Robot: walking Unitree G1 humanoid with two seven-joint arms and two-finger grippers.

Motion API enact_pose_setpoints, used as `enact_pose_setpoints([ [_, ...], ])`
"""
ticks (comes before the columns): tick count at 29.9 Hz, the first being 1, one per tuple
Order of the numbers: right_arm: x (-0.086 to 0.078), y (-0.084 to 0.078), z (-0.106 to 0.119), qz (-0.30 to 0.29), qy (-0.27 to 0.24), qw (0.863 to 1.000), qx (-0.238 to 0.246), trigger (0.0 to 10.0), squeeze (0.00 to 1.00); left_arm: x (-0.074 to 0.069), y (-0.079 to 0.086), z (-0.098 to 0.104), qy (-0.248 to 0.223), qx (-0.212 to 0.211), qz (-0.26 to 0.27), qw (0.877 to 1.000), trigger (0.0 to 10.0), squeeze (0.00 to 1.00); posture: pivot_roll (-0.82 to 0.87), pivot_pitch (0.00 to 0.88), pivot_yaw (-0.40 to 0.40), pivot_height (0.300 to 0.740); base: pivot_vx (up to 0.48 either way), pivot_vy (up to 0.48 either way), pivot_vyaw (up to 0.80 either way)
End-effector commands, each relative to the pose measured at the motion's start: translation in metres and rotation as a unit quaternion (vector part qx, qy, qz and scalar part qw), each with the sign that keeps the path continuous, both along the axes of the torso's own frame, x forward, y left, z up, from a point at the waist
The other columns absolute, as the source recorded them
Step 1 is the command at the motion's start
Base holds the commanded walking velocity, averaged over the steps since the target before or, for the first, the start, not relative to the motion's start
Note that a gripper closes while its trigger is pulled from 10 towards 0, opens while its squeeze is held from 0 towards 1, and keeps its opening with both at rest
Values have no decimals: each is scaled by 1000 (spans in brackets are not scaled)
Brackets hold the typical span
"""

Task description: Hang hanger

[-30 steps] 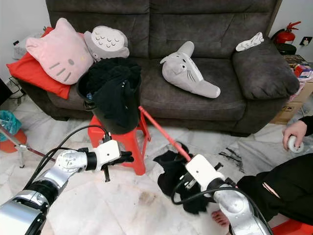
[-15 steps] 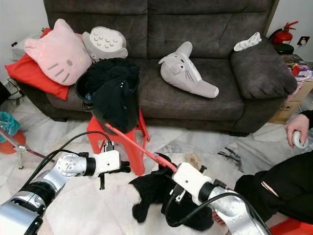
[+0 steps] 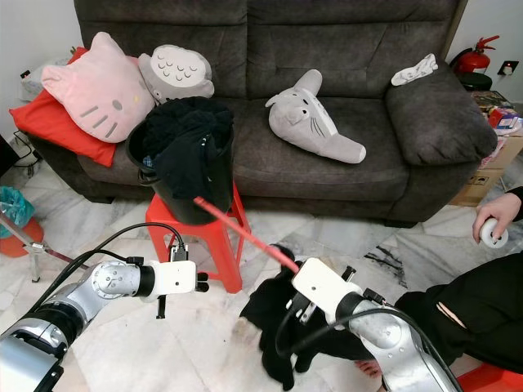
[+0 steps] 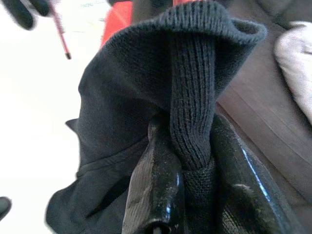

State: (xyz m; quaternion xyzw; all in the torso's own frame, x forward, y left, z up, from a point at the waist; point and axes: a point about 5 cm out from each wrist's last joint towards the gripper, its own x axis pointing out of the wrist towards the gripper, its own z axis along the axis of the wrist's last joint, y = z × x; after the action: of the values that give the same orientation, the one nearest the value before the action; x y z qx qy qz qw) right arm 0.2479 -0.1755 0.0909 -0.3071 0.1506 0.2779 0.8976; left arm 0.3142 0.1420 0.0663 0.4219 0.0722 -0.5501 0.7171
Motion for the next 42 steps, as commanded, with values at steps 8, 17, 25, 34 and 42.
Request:
enact_pose_setpoints([
  [8, 12, 24, 32, -4, -48, 996, 74, 10000, 0, -2, 2, -2, 6, 18, -14, 1000, 10000, 0, -38, 46, 103, 740, 0, 0, 0],
  [17, 3, 51, 48, 48, -29, 988, 142, 10000, 0, -2, -1, -4, 7, 19, -18, 1000, 10000, 0, -40, 46, 106, 740, 0, 0, 0],
  [25, 5, 30, 32, 3, -16, 992, 127, 10000, 0, 5, 3, -3, -5, -20, 61, 998, 10000, 0, -41, 46, 101, 740, 0, 0, 0],
  [34, 6, 17, 21, -27, -17, 990, 134, 10000, 0, 4, 9, -9, 5, -66, 127, 990, 10000, 0, -37, 44, 90, 740, 0, 0, 183],
  [42, 7, 17, 19, -22, -15, 989, 145, 10000, 0, 2, 5, -11, 11, -76, 131, 988, 10000, 0, -38, 35, 86, 740, 0, 0, 800],
])
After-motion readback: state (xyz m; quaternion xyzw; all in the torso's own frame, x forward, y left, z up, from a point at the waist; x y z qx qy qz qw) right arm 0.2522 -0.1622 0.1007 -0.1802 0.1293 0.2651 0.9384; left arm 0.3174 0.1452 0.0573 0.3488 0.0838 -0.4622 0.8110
